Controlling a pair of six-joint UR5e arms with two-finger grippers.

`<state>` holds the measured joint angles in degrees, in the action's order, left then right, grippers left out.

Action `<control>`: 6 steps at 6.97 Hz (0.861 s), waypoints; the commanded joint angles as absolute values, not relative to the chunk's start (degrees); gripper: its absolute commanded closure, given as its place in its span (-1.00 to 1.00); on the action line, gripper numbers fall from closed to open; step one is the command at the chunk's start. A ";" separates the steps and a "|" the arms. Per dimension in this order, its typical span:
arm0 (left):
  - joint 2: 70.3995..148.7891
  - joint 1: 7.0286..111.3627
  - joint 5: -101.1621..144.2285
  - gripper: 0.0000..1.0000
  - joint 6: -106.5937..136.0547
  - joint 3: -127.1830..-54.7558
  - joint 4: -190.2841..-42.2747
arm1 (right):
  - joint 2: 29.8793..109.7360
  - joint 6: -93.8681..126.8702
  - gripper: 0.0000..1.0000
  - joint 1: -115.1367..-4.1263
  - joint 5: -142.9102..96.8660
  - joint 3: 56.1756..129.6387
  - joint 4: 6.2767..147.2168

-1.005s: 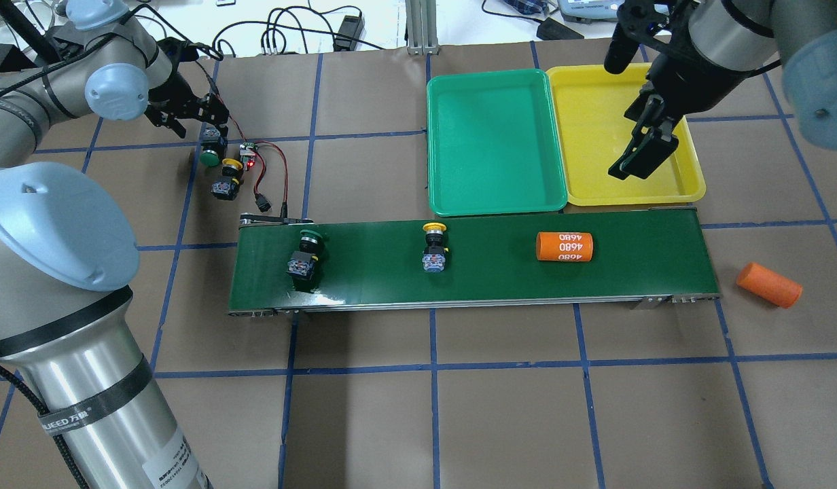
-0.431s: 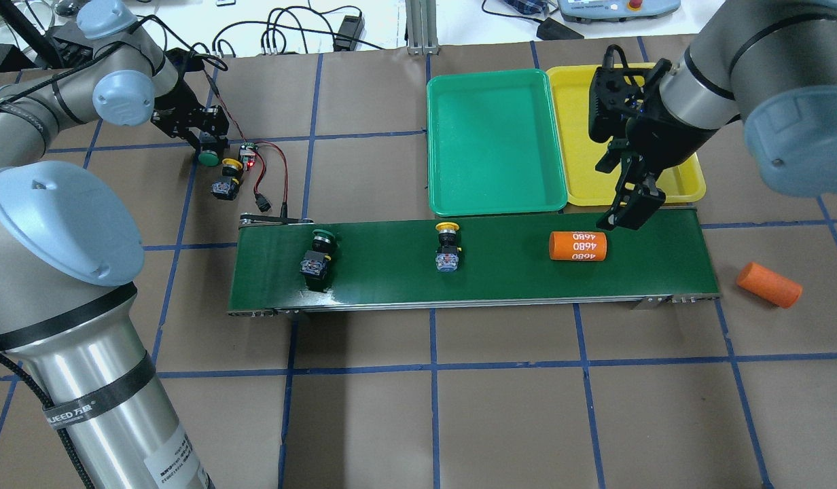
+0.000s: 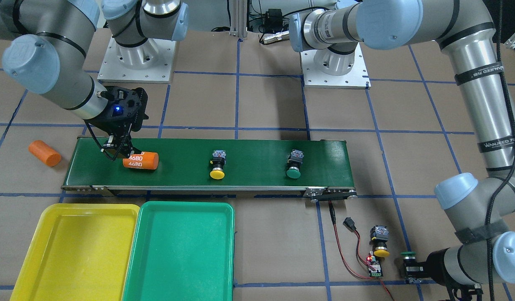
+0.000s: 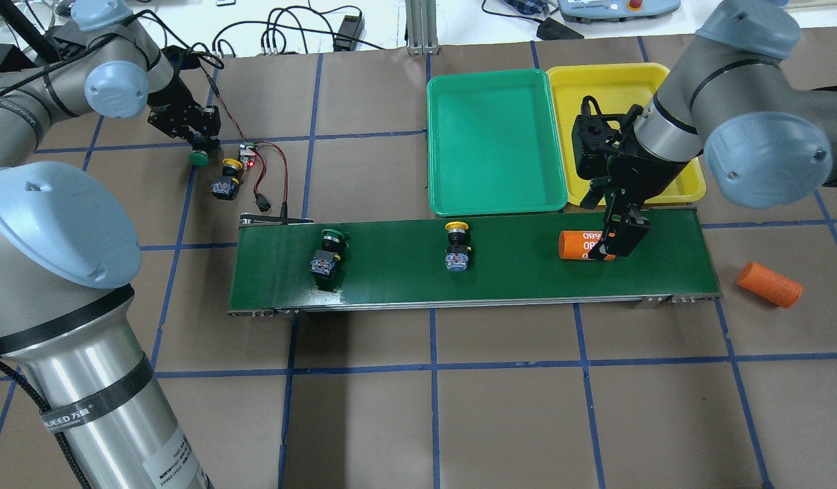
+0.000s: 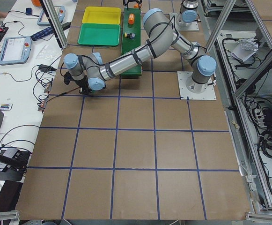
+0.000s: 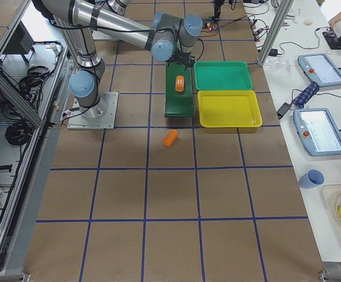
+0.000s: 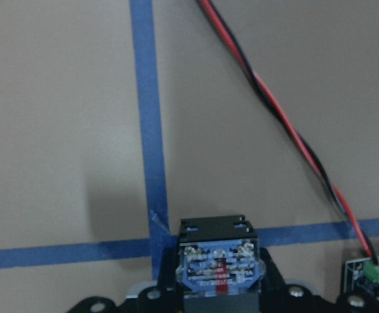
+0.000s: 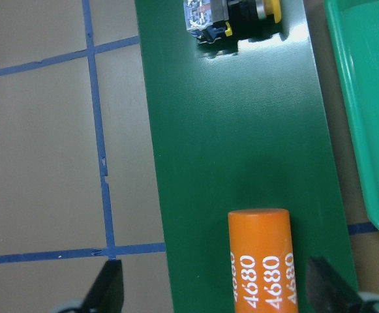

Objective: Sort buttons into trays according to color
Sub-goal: 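Set the green button on the belt while the right gripper rises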

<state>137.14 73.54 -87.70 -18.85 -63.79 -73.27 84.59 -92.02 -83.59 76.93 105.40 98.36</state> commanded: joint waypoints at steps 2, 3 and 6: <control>122.92 74.71 -87.54 1.00 -18.63 -69.39 -87.35 | 81.48 -92.90 -1.00 -82.88 76.55 104.33 98.61; 117.39 75.84 -87.10 1.00 -16.46 -77.87 -86.84 | 81.39 -92.38 -1.00 -82.45 77.25 102.85 98.70; 107.25 80.05 -86.92 1.00 -12.66 -95.67 -77.22 | 81.30 -71.38 -1.00 -82.35 77.35 102.39 97.82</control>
<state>110.63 78.28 -86.76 -13.66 -89.30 -82.11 81.32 -81.92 -82.40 77.42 102.44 97.89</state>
